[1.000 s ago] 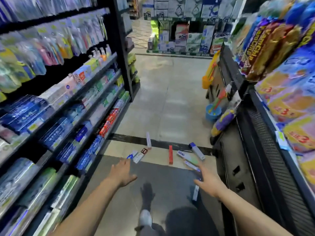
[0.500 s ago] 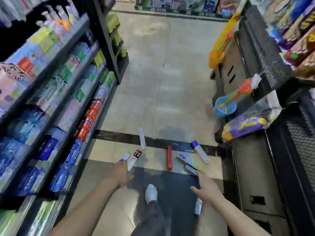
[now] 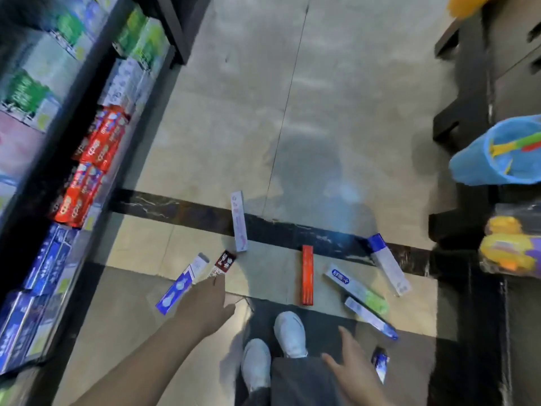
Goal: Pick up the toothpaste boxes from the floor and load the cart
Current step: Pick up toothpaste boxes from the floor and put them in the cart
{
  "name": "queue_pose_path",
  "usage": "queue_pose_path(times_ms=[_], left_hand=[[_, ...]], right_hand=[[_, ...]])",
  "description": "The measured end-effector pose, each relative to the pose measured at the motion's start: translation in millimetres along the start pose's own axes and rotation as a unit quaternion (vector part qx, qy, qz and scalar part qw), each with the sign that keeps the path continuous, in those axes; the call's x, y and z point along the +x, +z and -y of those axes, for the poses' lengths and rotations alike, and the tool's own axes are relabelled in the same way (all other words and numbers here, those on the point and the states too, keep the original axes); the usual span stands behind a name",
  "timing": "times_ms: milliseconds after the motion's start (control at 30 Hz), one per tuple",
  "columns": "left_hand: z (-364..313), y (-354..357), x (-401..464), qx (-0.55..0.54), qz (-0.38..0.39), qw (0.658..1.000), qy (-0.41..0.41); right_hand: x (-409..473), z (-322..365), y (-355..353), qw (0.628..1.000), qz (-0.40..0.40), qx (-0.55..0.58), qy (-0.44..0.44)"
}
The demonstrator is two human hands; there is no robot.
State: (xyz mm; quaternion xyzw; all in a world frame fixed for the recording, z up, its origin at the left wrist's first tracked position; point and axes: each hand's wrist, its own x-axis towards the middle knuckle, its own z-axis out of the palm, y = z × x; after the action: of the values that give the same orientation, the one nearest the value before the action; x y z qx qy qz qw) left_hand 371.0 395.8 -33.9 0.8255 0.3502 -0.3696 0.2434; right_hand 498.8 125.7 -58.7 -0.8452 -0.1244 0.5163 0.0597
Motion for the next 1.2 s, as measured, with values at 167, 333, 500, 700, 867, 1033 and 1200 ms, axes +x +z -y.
queue_pose_path(times_ms=[167, 333, 500, 700, 867, 1033, 1200], left_hand=[[2, 44, 134, -0.043, 0.009, 0.999, -0.012], [2, 87, 264, -0.089, -0.022, 0.994, -0.054], [0, 126, 345, -0.181, -0.088, 0.961, -0.188], [8, 142, 372, -0.213, -0.156, 0.938, -0.226], [9, 115, 324, -0.261, -0.163, 0.934, -0.180], [-11, 53, 207, -0.295, -0.145, 0.938, -0.106], [-43, -36, 44, -0.347, -0.118, 0.925, -0.098]], right_hand=[[118, -7, 35, 0.998, 0.019, 0.040, 0.035], [231, -17, 78, 0.991, 0.023, 0.119, 0.063], [301, -26, 123, 0.988, -0.026, 0.130, 0.080], [327, -24, 133, 0.988, -0.065, 0.086, 0.109], [292, -14, 99, 0.991, -0.083, 0.078, 0.077], [197, 31, 13, 0.990, -0.101, 0.089, 0.033], [57, 82, -81, 0.987, -0.133, 0.088, 0.000]])
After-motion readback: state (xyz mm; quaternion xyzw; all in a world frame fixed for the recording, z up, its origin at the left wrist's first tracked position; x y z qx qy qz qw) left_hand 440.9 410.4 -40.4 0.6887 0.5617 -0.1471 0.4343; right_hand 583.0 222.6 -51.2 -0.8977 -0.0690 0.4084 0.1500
